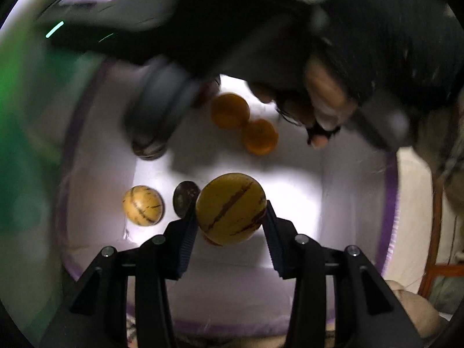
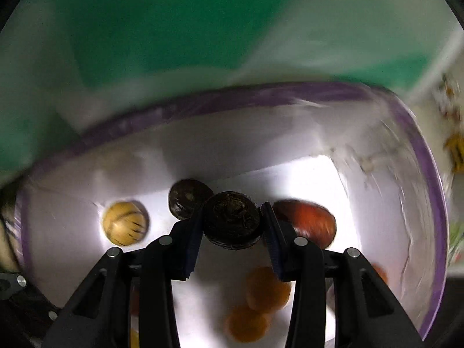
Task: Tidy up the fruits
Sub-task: 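Carry the mangosteen and pepino melon into the white box and open both tools, then move both open tools back over the remaining fruits on the table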
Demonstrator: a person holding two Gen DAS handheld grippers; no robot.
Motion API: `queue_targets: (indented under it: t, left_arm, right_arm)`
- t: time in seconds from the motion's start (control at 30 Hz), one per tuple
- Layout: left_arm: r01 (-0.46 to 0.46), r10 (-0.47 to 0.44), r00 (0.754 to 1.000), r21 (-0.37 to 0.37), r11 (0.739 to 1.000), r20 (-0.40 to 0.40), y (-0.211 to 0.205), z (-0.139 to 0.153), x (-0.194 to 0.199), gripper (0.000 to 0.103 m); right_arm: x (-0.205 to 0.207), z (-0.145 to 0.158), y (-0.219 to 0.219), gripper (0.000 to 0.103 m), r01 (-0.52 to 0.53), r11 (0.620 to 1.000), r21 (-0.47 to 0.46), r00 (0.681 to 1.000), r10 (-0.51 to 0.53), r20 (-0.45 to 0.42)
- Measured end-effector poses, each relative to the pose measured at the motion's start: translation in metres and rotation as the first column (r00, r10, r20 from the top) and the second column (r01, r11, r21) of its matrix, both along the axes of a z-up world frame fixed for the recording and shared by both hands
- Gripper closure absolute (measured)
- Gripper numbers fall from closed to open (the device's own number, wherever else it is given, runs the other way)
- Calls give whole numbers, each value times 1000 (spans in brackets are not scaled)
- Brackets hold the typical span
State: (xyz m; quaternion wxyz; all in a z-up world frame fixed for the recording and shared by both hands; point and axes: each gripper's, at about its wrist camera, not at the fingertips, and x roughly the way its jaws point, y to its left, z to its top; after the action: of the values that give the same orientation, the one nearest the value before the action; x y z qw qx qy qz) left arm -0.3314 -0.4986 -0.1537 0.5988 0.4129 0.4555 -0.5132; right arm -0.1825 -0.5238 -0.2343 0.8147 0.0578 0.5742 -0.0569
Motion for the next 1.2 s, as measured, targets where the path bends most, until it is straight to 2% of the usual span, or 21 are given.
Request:
queue_targets:
  t: [0.13,0.33,0.4,0.43,0.47,0.5,0.57,0.67,0.73,0.8,0.83,0.87,0.9,0.93,1.0,1.03,1.07,1.1,1.13,1.17,1.2]
  left_arm:
    - [31,-31,999,80,996,9,-18,-22,-7,59]
    - [35,-37,999,73,997,25,-21,-25,-8,58]
    - [36,-36,999,59,998,2,-19,-22,-8,58]
    - [35,-35,999,41,999,-15,-14,-18,-8,57]
    - [33,-32,999,16,999,-20,-10,-12,-7,47]
    - [30,-31,999,-46,998,-14,-5,0,-7,37]
    - [39,-39,999,-136,990,7,11,23,-4,31]
    - [90,-65,994,-303,949,93,39,77,-9,21]
    - [109,-39,985,-428,897,168,73,120,-8,9]
    - [96,37,971,-524,846,237,109,153,4,5]
    - [63,110,959,-575,815,262,135,173,17,4]
    - [17,186,946,-615,789,265,159,187,33,2]
    - [-25,245,935,-640,768,257,177,194,45,2]
    - [-96,335,912,-670,736,237,206,204,68,2]
    - [-230,499,840,-694,682,212,257,210,109,2]
    - [-325,610,768,-702,634,195,291,212,140,2]
    - [-405,697,695,-706,581,175,320,214,166,2]
    - [-489,782,605,-705,514,151,350,215,194,2]
    - [-543,830,542,-699,466,132,373,219,217,2]
    - [-618,892,441,-686,383,100,405,221,247,2]
    - [-669,928,364,-673,316,74,429,221,267,2]
  right_arm:
    - [8,-10,8,63,-30,998,-51,999,28,-39]
    - [8,-11,12,62,-18,998,-58,1000,17,-21]
    - [9,-11,13,54,-9,999,-50,1000,9,-14]
    - [9,-8,14,49,-5,999,-36,1000,5,1]
    - [7,-5,11,47,-1,1000,-26,1000,2,13]
    - [4,3,10,41,8,1000,-3,999,-8,44]
    - [-2,15,5,35,32,999,38,995,-36,91]
    - [-20,34,-7,33,109,993,39,987,-113,111]
    - [-42,52,-18,25,212,975,62,968,-218,123]
    - [-67,73,-27,24,328,943,50,935,-331,125]
    - [-77,83,-32,24,380,924,33,916,-381,128]
    - [-86,94,-35,24,439,898,16,889,-437,133]
    - [-97,113,-39,24,510,860,10,849,-505,158]
    - [-102,130,-41,24,533,845,29,826,-528,197]
    - [-101,177,-29,22,497,862,103,805,-502,316]
    - [-92,198,-16,16,456,881,129,802,-469,370]
    - [-78,218,2,15,397,906,149,802,-421,424]
    - [-65,233,17,15,346,925,158,805,-379,458]
    - [-45,247,40,15,275,948,159,814,-318,486]
    - [-15,258,71,15,184,972,147,829,-234,508]
    - [8,263,92,15,123,983,135,838,-176,516]
